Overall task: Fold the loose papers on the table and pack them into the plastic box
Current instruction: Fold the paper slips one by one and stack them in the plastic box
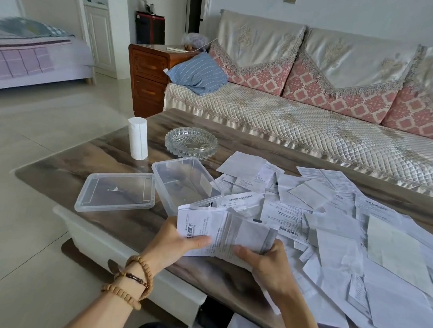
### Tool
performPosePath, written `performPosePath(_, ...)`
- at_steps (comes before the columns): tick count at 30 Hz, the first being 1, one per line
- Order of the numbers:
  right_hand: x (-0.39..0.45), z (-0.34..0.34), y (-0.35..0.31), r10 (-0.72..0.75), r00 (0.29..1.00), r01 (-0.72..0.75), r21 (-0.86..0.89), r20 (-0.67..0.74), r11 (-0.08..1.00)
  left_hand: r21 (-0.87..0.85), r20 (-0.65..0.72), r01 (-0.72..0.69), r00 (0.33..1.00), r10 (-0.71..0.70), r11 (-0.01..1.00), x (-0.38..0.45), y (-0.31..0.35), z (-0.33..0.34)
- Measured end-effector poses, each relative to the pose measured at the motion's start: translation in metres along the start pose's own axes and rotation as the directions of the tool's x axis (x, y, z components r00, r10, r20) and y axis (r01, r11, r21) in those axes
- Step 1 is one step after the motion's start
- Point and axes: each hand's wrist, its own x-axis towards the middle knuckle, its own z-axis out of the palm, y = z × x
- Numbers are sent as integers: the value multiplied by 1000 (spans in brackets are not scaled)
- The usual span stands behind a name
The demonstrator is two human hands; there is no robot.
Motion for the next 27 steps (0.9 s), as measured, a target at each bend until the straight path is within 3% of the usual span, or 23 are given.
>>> performPosePath(6,-3,-5,-9,-10,1000,10,-7,12,1000,-65,-25,-11,1000,10,998,-3,3,-1)
performPosePath(14,3,-4,-16,61,998,-62,-59,-16,996,21,-102,64,993,-62,998,2,3,-1)
performPosePath(19,2,-7,-19,179,984,-180,74,15,981,108,-95,82,993,-72,991,-5,3,-2)
performPosePath(24,2,-10,-22,295,955,-295,175,29,939,29,-89,136,987,-133,990,-9,7,0)
performPosePath(26,4,-9,-27,310,951,-308,79,-12,948,-22,-105,186,977,-187,982,-12,7,4)
performPosePath(27,6,-9,-30,293,954,-297,-51,-62,954,-53,-132,206,968,-211,977,-16,6,9)
